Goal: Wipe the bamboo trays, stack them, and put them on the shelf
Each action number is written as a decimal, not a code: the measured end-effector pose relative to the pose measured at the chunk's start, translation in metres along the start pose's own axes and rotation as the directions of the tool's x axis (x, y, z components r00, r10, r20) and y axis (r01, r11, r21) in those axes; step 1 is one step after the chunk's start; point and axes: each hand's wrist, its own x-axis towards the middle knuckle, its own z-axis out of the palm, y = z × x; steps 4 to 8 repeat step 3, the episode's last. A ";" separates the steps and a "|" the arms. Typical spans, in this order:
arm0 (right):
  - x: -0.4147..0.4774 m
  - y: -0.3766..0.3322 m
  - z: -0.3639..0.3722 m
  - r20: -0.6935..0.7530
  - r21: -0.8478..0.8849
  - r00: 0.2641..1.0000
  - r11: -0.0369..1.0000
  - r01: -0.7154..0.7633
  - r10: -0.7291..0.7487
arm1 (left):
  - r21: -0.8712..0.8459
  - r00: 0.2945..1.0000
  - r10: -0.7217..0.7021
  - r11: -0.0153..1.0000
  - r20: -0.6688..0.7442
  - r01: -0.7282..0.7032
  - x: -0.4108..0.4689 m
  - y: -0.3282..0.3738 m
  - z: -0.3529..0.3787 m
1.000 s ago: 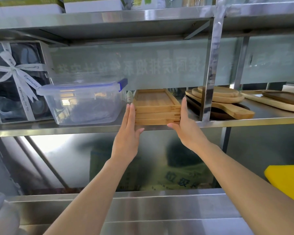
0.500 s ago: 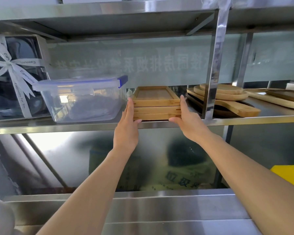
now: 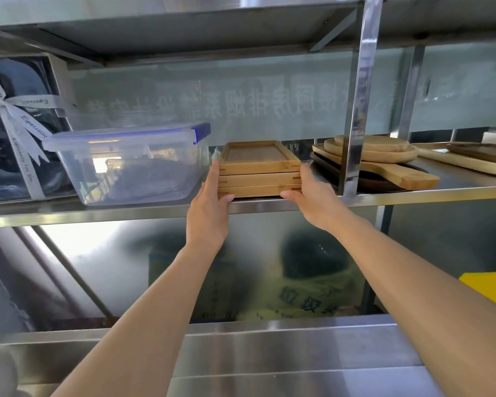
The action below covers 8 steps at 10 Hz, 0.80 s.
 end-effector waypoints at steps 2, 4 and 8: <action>-0.007 -0.003 -0.004 -0.005 -0.068 1.000 0.998 0.008 -0.009 | 0.015 0.997 0.028 0.999 0.065 -0.029 -0.001 0.001 -0.005; -0.016 -0.004 -0.014 -0.003 -0.087 1.000 0.996 0.007 -0.007 | 0.033 0.995 0.025 0.999 0.100 -0.028 -0.003 0.002 -0.015; -0.016 -0.004 -0.014 -0.003 -0.087 1.000 0.996 0.007 -0.007 | 0.033 0.995 0.025 0.999 0.100 -0.028 -0.003 0.002 -0.015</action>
